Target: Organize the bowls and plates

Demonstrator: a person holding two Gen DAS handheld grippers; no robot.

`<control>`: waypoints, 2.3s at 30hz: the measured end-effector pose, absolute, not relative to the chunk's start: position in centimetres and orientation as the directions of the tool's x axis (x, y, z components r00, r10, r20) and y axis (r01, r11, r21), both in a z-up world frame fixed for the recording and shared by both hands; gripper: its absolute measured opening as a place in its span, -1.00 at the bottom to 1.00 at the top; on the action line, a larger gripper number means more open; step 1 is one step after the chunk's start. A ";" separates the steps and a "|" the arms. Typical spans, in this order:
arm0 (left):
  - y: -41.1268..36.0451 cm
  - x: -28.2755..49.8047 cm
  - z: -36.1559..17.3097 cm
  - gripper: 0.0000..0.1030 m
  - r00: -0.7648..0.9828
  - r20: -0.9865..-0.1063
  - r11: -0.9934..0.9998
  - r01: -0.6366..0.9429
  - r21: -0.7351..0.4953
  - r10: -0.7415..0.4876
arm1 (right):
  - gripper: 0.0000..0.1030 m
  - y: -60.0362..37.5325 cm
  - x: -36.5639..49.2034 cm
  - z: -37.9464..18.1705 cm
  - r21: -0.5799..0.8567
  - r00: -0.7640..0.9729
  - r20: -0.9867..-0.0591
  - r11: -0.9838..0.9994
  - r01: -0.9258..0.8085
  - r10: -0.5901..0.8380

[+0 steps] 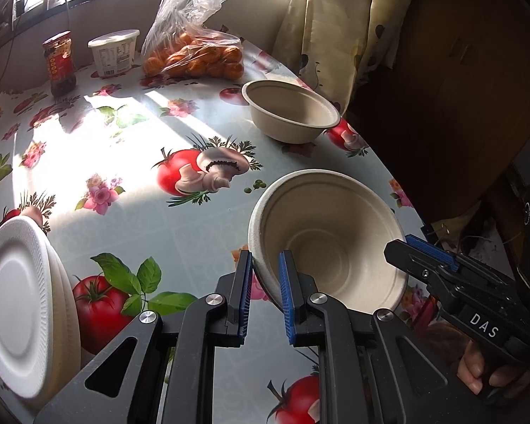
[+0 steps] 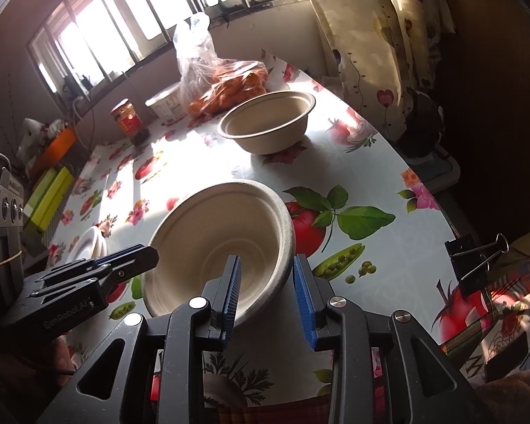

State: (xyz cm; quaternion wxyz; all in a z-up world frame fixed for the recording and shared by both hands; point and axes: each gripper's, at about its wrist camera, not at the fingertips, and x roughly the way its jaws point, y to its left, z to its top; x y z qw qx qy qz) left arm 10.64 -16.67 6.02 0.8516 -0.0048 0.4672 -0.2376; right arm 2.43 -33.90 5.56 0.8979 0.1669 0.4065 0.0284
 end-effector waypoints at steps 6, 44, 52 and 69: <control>-16.7 10.6 6.0 -0.64 0.449 -0.794 0.887 0.400 -0.232 -0.410 | -0.32 -33.9 2.4 5.5 0.323 0.669 -0.720 0.942 0.091 0.183; -16.1 18.6 9.7 -0.04 0.496 -0.753 0.886 0.386 -0.256 -0.433 | -0.19 -39.7 6.1 9.8 0.300 0.740 -0.665 0.944 0.138 0.103; -16.3 22.0 10.4 -0.04 0.505 -0.737 0.882 0.381 -0.276 -0.449 | -0.19 -41.5 8.9 10.1 0.305 0.727 -0.676 0.944 0.129 0.119; -19.0 27.9 7.8 -0.04 0.434 -0.765 0.868 0.375 -0.327 -0.476 | -0.19 -42.3 15.9 7.9 0.342 0.687 -0.698 0.937 0.071 0.202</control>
